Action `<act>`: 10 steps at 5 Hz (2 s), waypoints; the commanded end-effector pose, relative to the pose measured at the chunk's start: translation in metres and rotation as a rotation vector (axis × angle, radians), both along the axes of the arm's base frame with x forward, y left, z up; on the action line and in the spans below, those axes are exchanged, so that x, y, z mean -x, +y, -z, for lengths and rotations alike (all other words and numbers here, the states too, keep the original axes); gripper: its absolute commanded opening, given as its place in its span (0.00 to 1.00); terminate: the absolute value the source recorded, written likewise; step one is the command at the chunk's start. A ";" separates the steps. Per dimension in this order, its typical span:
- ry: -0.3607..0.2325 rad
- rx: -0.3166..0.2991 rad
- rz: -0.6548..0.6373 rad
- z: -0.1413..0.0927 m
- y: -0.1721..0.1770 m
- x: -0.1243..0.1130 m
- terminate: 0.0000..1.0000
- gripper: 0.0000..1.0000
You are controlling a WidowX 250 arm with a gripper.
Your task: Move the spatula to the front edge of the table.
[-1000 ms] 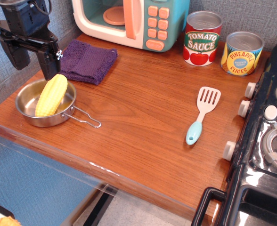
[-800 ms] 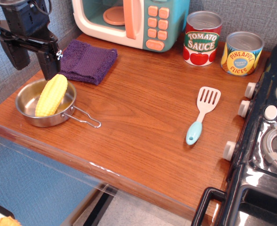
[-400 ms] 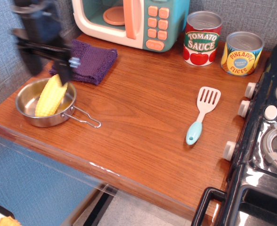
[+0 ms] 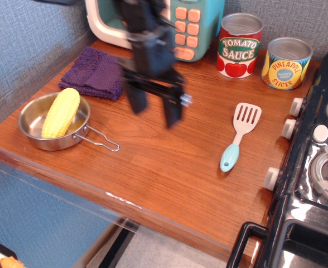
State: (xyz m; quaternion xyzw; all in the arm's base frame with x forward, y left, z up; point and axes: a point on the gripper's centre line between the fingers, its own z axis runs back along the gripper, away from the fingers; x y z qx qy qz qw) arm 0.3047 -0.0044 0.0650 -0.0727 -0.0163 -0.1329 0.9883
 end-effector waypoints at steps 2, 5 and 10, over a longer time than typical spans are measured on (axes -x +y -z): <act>-0.048 -0.146 0.135 0.017 -0.090 -0.006 0.00 1.00; -0.010 -0.221 0.022 0.062 -0.068 -0.006 0.00 1.00; -0.035 -0.120 -0.079 0.043 -0.045 -0.002 0.00 0.00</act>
